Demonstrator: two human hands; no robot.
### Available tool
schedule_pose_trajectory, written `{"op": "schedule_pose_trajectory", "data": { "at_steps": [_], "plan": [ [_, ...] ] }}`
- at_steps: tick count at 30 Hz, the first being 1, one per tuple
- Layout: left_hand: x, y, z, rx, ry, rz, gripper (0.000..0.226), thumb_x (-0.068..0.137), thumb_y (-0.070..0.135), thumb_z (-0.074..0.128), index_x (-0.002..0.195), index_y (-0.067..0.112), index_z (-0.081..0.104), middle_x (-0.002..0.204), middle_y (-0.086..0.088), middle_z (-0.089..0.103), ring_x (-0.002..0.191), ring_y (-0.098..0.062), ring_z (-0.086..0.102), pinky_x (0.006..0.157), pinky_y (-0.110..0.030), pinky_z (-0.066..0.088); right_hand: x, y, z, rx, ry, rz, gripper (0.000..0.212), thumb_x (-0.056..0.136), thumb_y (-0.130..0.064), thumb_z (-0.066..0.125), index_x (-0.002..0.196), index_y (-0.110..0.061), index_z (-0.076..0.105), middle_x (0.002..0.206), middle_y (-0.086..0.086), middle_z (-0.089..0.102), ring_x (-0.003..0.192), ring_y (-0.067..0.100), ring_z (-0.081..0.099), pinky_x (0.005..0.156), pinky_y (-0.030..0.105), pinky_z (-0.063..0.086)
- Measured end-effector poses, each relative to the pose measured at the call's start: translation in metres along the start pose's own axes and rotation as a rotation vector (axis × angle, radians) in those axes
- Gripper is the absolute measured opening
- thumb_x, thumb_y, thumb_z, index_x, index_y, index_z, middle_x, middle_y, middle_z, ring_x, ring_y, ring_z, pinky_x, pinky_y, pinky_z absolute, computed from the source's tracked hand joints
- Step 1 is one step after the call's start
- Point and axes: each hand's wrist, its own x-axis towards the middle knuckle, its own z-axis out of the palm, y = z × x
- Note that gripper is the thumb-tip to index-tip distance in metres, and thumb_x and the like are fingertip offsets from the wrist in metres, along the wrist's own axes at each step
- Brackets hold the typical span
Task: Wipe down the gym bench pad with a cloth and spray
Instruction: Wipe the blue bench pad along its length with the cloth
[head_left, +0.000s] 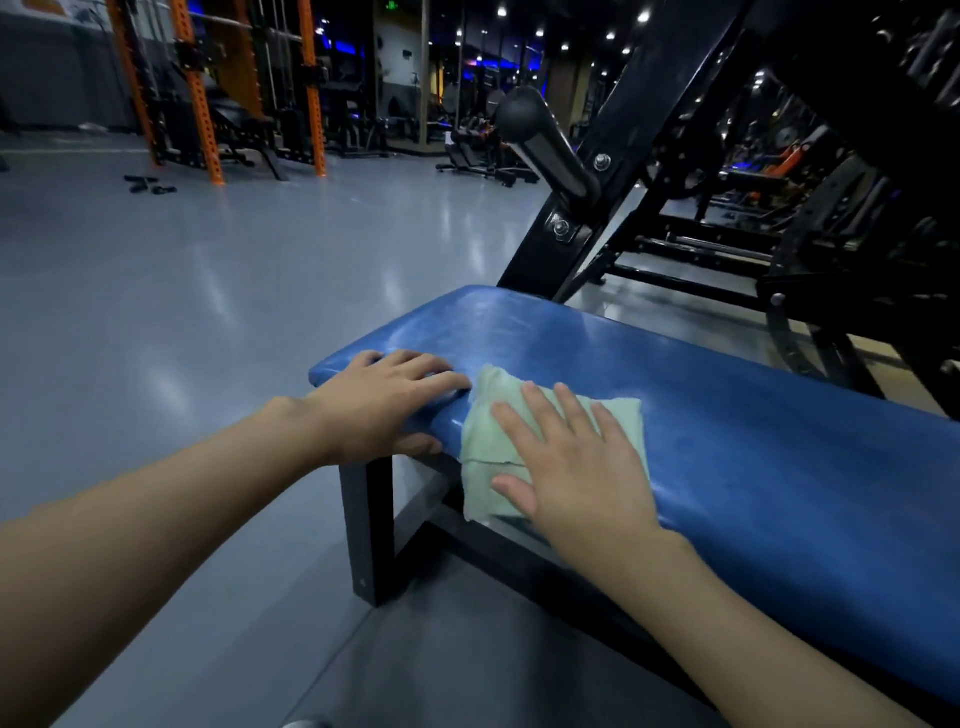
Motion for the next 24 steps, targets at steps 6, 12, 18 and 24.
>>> {"op": "schedule_pose_trajectory", "data": {
  "at_steps": [6, 12, 18, 24],
  "plan": [
    [0.007, 0.035, 0.002, 0.092, 0.028, 0.091, 0.081, 0.082, 0.071, 0.047, 0.148, 0.028, 0.03, 0.154, 0.005, 0.034, 0.142, -0.016, 0.03, 0.11, -0.046, 0.03, -0.031, 0.031, -0.02, -0.085, -0.084, -0.071, 0.072, 0.087, -0.061, 0.052, 0.149, -0.027, 0.039, 0.158, 0.008, 0.033, 0.145, 0.037, 0.03, 0.114, 0.064, 0.021],
    [0.011, 0.041, 0.008, 0.0, 0.033, 0.034, 0.081, 0.086, 0.075, 0.037, 0.152, 0.029, 0.032, 0.157, 0.012, 0.035, 0.145, -0.012, 0.03, 0.114, -0.038, 0.024, -0.013, 0.035, -0.019, 0.044, -0.189, -0.211, 0.063, 0.094, -0.059, 0.024, 0.152, -0.036, 0.021, 0.164, 0.004, 0.019, 0.149, 0.029, 0.022, 0.116, 0.057, 0.02],
    [0.01, 0.054, 0.003, 0.021, 0.003, 0.012, 0.076, 0.084, 0.079, 0.028, 0.15, 0.041, 0.026, 0.149, 0.0, 0.04, 0.138, -0.023, 0.038, 0.11, -0.047, 0.031, -0.035, 0.053, -0.021, 0.048, -0.175, -0.12, 0.065, 0.093, -0.061, 0.021, 0.153, -0.037, 0.018, 0.166, 0.001, 0.01, 0.152, 0.025, 0.013, 0.119, 0.051, 0.014],
    [0.014, 0.073, 0.002, 0.099, -0.05, -0.033, 0.076, 0.079, 0.08, 0.015, 0.148, 0.047, 0.012, 0.146, -0.008, 0.036, 0.136, -0.028, 0.034, 0.11, -0.056, 0.028, -0.061, 0.069, -0.022, 0.047, -0.187, -0.039, 0.063, 0.085, -0.059, 0.029, 0.135, -0.028, 0.05, 0.143, 0.008, 0.054, 0.129, 0.032, 0.054, 0.098, 0.057, 0.047]
  ]
}}
